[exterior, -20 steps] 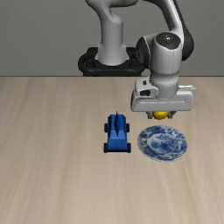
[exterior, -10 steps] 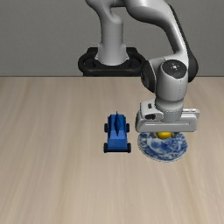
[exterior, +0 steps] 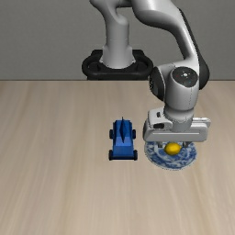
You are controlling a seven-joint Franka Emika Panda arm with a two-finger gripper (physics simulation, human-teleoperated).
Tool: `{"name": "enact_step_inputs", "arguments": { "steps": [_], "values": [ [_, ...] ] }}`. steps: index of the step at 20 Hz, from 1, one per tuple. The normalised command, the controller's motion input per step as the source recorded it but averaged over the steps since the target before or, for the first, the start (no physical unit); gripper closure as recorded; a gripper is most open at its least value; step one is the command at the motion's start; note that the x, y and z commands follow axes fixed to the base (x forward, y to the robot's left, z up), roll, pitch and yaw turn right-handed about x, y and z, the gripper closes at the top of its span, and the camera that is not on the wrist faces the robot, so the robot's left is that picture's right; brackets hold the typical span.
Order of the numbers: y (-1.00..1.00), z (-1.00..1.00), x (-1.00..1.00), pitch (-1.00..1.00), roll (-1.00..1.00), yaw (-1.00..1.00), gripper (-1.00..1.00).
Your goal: Pick up the lemon and put it on the plate
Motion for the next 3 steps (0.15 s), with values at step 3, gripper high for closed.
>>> {"name": "enact_step_inputs", "arguments": {
  "steps": [3],
  "values": [
    [0.0,0.0,0.0,0.0,0.0,0.0,-1.0]
  ]
}}
